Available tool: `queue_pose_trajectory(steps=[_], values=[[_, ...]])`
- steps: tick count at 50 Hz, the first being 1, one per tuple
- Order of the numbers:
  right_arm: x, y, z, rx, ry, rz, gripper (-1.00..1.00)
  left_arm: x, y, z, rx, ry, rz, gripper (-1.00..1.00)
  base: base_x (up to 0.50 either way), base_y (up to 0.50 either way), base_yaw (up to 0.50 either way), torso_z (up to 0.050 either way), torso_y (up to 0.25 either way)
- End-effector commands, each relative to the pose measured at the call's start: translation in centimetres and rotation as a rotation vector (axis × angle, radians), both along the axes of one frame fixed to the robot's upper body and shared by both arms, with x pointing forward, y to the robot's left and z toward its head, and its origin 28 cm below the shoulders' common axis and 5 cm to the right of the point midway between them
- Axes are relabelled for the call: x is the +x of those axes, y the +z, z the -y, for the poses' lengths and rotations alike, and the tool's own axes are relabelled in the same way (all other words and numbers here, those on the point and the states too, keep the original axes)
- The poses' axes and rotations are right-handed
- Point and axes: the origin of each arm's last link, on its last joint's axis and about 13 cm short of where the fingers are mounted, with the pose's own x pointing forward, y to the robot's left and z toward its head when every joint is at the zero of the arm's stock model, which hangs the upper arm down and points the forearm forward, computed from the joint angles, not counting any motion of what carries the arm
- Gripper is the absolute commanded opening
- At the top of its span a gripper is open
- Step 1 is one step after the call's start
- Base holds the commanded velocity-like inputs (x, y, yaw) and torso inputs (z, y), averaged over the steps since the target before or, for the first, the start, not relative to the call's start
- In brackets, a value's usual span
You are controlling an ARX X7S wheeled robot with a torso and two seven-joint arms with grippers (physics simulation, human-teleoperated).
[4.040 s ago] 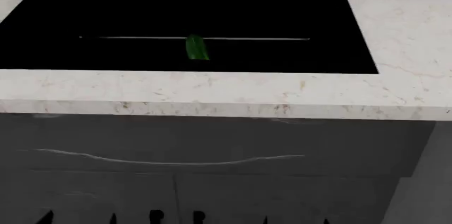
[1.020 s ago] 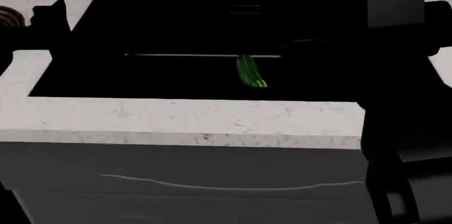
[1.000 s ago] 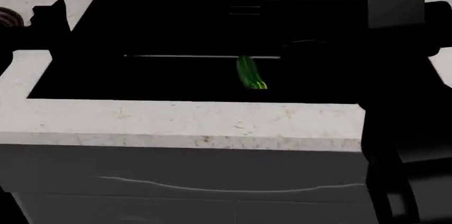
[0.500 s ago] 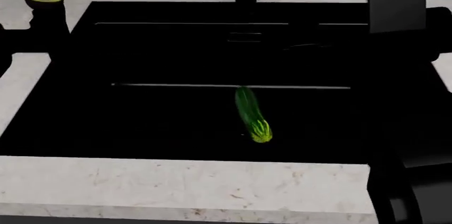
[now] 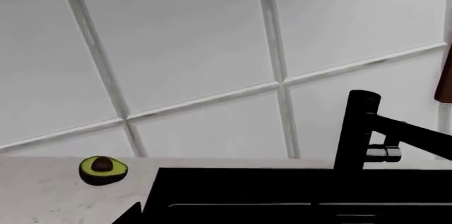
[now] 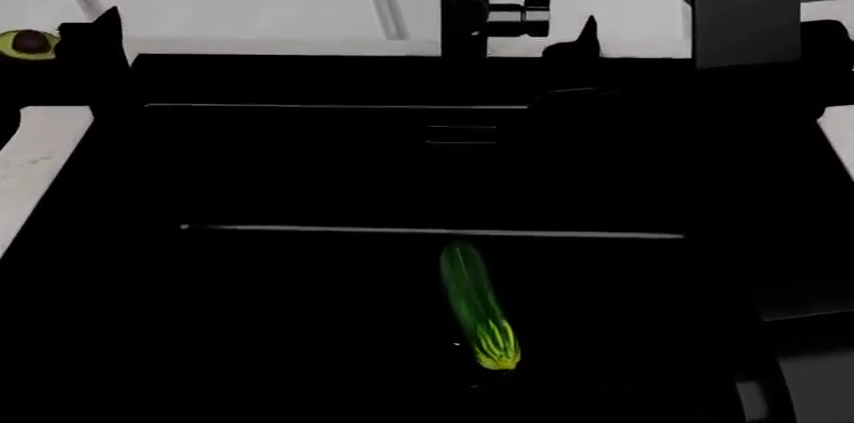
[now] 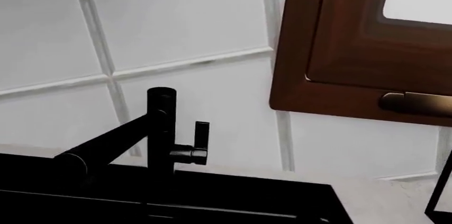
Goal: Pick the zucchini from the sink and place it on the plate located on the counter
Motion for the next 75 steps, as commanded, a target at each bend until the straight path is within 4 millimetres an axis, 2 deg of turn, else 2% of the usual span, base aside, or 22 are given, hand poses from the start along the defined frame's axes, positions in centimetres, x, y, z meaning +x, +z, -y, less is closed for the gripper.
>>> queue_pose_trajectory(steps=[1,19,54,63,75], values=[[0.0,-0.1,0.0,0.000,0.000,-0.003,1.00,-0.5,0.3,0.1,-0.007,-0.003,0.005,1.00,0.42,0.00,0.00,0.000,0.000],[-0.1,-0.1,-0.1,0.004,0.002,-0.002,1.00,-0.1,0.3,-0.3,-0.038,0.029,0.010,1.00,0.10,0.00,0.00,0.000,-0.005],[-0.1,-0.4,-0.1,0.005,0.008,-0.020,1.00,-0.4,0.3,-0.2,-0.031,0.033,0.003,1.00,0.00,0.00,0.00,-0.001,-0.197],[-0.5,-1.1,-0.1,0.011,0.048,-0.208,1.00,0.0,0.1,-0.2,-0.030,0.031,0.009,1.00,0.00,0.00,0.00,0.000,0.000],[-0.3,-2.1,-1.0,0.010,0.131,-0.306,1.00,-0.1,0.2,-0.2,-0.030,0.036,0.012,1.00,0.00,0.00,0.00,0.000,0.000]])
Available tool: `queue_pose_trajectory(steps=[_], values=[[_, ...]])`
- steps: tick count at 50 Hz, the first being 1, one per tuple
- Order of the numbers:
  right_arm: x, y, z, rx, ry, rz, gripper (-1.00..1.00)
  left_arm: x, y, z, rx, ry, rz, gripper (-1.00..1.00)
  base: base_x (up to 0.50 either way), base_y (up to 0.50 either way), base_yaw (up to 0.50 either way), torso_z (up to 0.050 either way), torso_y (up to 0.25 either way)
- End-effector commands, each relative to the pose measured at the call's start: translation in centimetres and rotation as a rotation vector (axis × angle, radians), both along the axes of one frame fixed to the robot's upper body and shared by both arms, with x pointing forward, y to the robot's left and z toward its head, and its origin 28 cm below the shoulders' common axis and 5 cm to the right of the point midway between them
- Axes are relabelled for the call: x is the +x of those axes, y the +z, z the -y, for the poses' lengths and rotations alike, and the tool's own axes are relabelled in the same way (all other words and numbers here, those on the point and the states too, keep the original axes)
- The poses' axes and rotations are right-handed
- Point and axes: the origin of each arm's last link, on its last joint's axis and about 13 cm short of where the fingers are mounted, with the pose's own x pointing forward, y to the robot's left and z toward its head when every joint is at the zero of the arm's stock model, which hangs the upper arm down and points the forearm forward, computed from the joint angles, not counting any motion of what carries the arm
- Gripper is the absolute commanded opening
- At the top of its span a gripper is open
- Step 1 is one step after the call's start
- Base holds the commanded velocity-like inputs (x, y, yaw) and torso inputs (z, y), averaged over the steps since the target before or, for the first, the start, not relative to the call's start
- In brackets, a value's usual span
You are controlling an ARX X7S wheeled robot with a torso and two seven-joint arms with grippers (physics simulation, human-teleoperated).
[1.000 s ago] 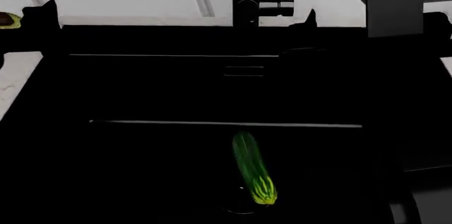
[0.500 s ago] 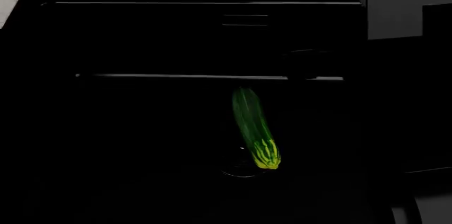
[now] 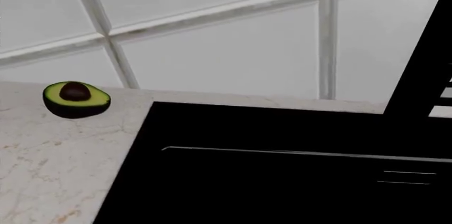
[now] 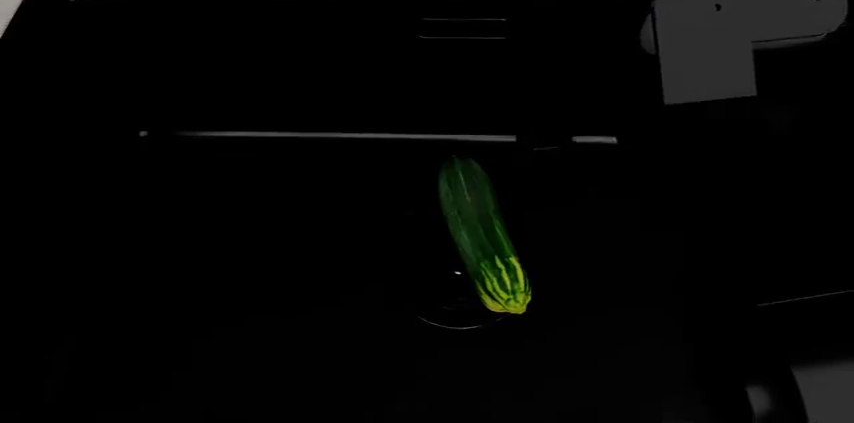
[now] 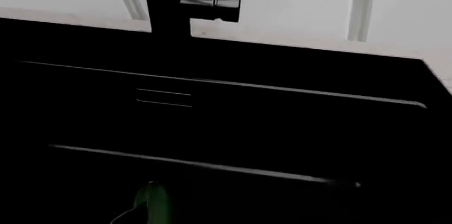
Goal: Pick the zucchini from the sink and place it on the plate located on the counter
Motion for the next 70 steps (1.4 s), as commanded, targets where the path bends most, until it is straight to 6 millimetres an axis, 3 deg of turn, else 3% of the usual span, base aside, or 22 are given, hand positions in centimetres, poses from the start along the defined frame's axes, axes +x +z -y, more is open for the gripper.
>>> queue_pose_trajectory(steps=[1,19,36,70], values=[[0.0,-0.8,-0.7,-0.001,0.076,-0.103,1.00,-0.1,0.0,0.0,0.001,0.004,0.003,1.00,0.00,0.00,0.00,0.000,0.000],[0.9,-2.5,-2.5,-0.043,0.192,-0.194,1.00,-0.6,0.2,0.0,0.001,0.006,0.006,1.00,0.00,0.00,0.00,0.000,0.000],[3.5,-4.3,-4.0,-0.046,0.212,-0.252,1.00,-0.5,-0.1,-0.3,-0.004,0.011,0.003,1.00,0.00,0.00,0.00,0.000,0.000],[7.3,-8.0,-5.0,-0.005,0.187,-0.348,1.00,-0.1,-0.3,-1.2,-0.022,0.021,0.009,1.00,0.00,0.00,0.00,0.000,0.000]])
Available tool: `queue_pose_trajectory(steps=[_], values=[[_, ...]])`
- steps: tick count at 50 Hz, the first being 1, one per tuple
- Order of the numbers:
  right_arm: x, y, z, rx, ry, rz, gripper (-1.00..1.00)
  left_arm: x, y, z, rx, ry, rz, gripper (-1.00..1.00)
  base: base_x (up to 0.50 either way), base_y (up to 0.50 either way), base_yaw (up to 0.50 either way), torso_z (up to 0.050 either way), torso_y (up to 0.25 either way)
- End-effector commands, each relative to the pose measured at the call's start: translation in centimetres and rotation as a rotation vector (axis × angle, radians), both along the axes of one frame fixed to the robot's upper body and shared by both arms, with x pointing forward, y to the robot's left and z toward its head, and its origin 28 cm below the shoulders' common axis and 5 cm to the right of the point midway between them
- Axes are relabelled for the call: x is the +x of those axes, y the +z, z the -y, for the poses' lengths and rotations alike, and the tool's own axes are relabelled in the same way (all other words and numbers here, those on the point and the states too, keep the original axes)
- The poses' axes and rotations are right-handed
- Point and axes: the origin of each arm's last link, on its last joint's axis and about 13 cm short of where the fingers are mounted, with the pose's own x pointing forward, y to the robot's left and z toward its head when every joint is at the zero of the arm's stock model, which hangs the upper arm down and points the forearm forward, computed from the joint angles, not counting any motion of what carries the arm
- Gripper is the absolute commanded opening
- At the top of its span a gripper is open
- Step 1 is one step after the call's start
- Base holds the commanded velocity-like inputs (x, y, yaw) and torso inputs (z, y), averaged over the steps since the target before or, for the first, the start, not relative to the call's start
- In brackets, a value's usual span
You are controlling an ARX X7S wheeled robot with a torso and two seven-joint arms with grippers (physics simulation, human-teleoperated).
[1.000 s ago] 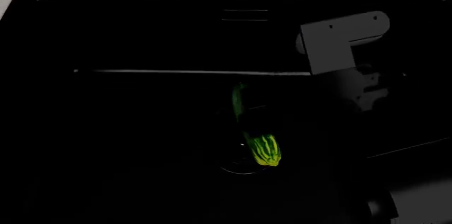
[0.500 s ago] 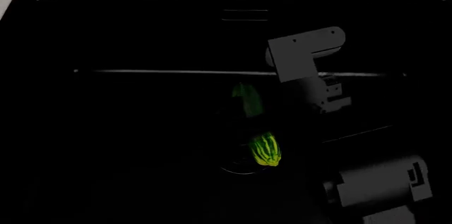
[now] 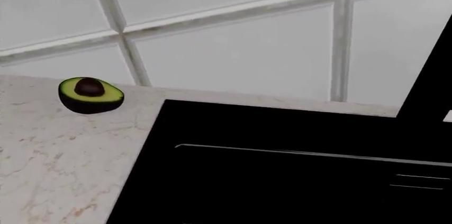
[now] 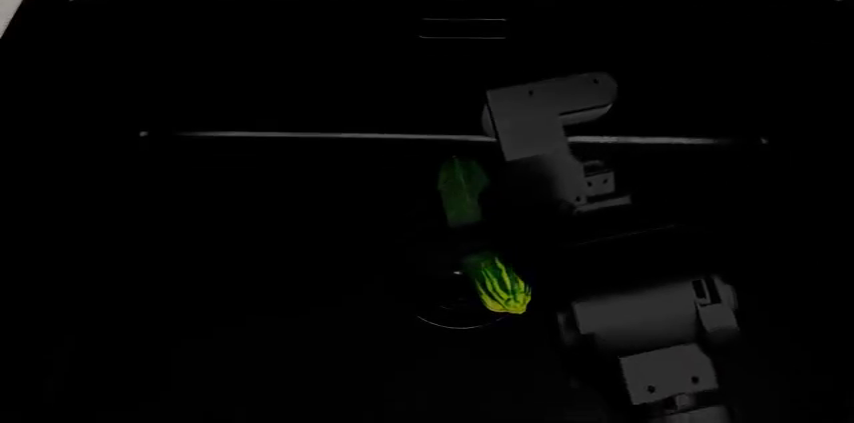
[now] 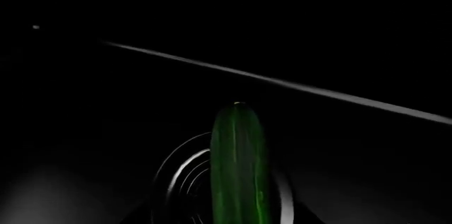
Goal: Pick the zucchini from the sink and place it on the plate located on the counter
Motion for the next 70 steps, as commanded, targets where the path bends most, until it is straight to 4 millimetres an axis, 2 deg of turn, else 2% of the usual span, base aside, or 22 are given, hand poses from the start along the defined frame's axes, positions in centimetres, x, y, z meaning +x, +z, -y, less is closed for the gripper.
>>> queue_pose_trajectory(steps=[1,13,53,67,68,70], values=[[1.0,-1.2,-0.1,0.000,-0.015,-0.030,1.00,0.0,0.1,-0.2,-0.004,0.002,0.005,1.00,0.00,0.00,0.00,0.000,0.000],[1.6,-2.7,-0.1,0.009,-0.027,-0.057,1.00,-0.2,-0.1,-0.2,-0.002,0.003,0.002,1.00,0.00,0.00,0.00,0.000,0.000],[1.4,-5.3,0.2,0.007,-0.041,-0.118,1.00,-0.2,-0.5,-0.2,-0.006,0.001,-0.001,1.00,0.00,0.00,0.00,0.000,0.000],[1.3,-5.5,0.3,0.009,-0.041,-0.124,1.00,-0.2,-0.5,-0.2,-0.002,-0.002,0.000,1.00,0.00,0.00,0.00,0.000,0.000],[1.3,-5.4,0.2,0.007,-0.037,-0.116,-1.00,-0.2,-0.5,-0.2,-0.002,-0.002,0.000,1.00,0.00,0.00,0.00,0.000,0.000],[1.3,-5.1,0.2,0.004,-0.035,-0.109,-1.00,-0.2,-0.6,-0.3,0.000,0.002,-0.003,1.00,0.00,0.00,0.00,0.000,0.000]])
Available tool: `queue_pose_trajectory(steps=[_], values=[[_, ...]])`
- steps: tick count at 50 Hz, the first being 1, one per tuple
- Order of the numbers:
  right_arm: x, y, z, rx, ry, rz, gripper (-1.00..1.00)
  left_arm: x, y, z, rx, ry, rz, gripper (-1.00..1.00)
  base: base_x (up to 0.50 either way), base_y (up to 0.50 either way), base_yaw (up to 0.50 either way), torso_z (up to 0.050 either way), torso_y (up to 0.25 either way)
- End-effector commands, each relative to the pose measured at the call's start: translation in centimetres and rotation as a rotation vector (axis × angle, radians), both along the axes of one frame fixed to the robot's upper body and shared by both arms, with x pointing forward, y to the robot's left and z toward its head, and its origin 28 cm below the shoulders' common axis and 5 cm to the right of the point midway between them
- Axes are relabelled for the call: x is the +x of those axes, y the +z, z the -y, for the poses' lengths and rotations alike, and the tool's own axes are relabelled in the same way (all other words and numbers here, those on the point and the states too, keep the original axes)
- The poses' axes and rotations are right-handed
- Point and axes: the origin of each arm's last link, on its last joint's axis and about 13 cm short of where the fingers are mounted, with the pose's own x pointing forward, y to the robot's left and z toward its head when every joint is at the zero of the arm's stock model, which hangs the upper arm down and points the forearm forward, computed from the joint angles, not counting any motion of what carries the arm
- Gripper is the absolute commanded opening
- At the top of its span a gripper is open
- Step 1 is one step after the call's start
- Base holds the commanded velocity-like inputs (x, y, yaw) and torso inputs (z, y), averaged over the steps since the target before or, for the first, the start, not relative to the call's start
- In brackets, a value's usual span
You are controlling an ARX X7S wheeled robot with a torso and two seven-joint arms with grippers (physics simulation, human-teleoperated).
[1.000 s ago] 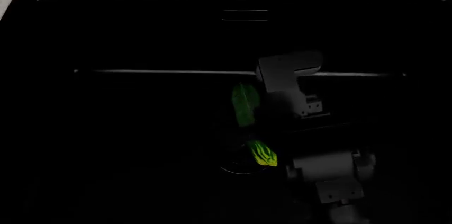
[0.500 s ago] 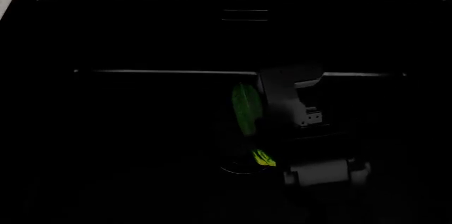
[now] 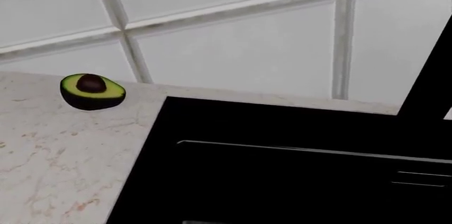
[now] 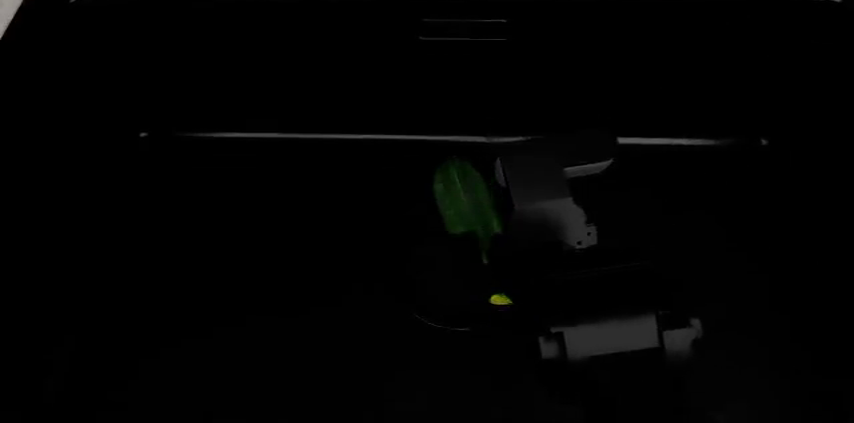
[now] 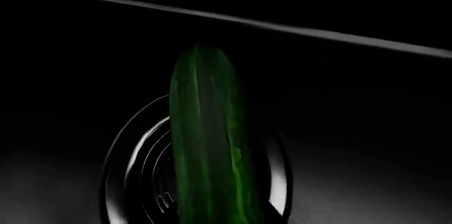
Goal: Pick the zucchini from the sink and place it on the plate located on the counter
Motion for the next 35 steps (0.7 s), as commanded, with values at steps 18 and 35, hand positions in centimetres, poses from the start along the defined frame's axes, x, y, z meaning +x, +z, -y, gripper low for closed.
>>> queue_pose_trajectory(steps=[18,35], values=[[-0.7,1.4,0.0,0.008,0.025,0.014,-1.00,-0.1,-0.1,0.0,0.002,0.001,-0.002,1.00,0.00,0.00,0.00,0.000,0.000],[-5.0,6.3,2.3,-0.013,-0.007,0.104,-1.00,0.0,0.0,0.1,-0.013,-0.004,0.010,1.00,0.00,0.00,0.00,0.000,0.000]])
